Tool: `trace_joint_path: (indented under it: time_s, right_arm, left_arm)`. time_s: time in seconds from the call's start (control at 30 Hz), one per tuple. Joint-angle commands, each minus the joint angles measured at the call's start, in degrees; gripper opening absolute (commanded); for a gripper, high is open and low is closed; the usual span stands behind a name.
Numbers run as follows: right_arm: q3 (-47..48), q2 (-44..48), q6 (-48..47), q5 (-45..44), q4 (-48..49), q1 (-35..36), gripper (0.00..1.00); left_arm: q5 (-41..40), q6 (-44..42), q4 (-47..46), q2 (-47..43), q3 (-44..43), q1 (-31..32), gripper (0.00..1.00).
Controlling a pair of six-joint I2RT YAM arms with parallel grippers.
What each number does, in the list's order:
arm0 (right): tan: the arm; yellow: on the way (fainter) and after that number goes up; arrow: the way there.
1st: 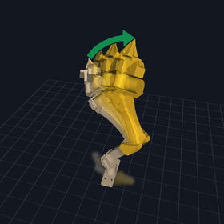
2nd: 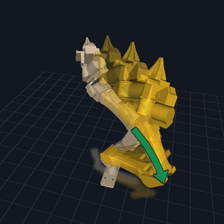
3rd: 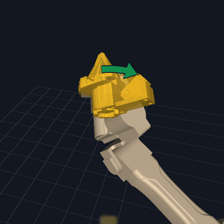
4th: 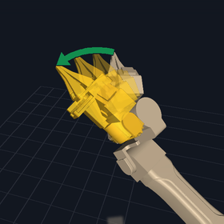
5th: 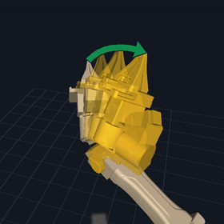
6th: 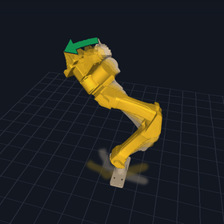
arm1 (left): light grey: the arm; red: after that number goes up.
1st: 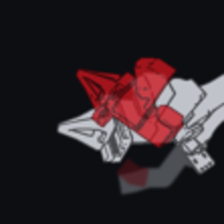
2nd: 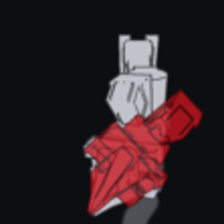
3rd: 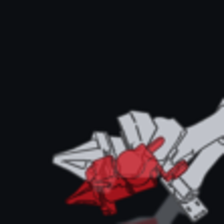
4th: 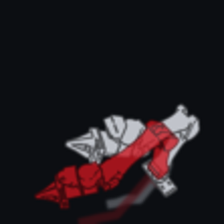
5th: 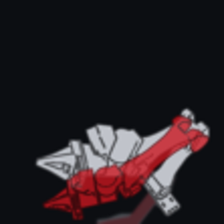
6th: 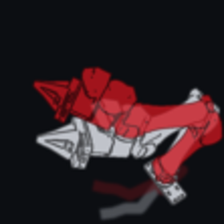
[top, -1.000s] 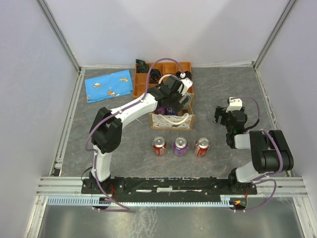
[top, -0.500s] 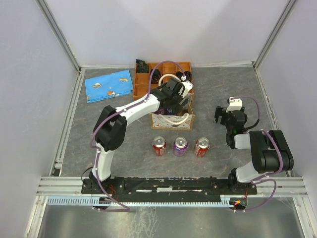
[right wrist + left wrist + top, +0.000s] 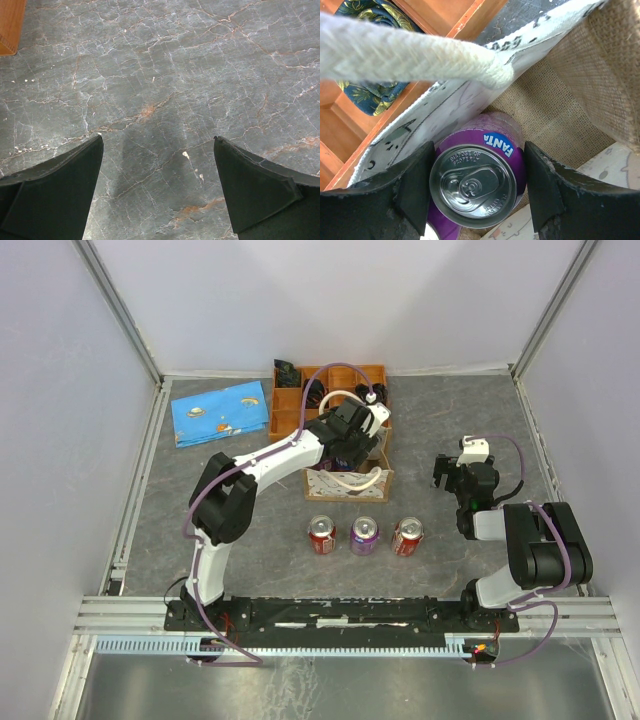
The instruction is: Take the beverage out of the canvas bag
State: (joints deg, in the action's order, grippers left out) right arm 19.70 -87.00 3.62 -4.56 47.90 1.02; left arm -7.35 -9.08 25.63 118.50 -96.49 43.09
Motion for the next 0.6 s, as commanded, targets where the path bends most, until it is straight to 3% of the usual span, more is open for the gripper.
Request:
trace_joint_path:
  time_s: [0.0, 0.57]
  right_arm:
    - [1.7, 0.2, -0.6, -0.4, 1.2, 0.2, 0.99]
    - [1.7, 0.2, -0.5, -0.4, 1.2, 0.2, 0.99]
  left_arm:
    - [-2.0, -1.6, -0.1, -4.4, -2.7, -0.4, 0.03]
    - [-5.9, -2.4, 2.4, -23.8, -3.9, 1.9, 0.03]
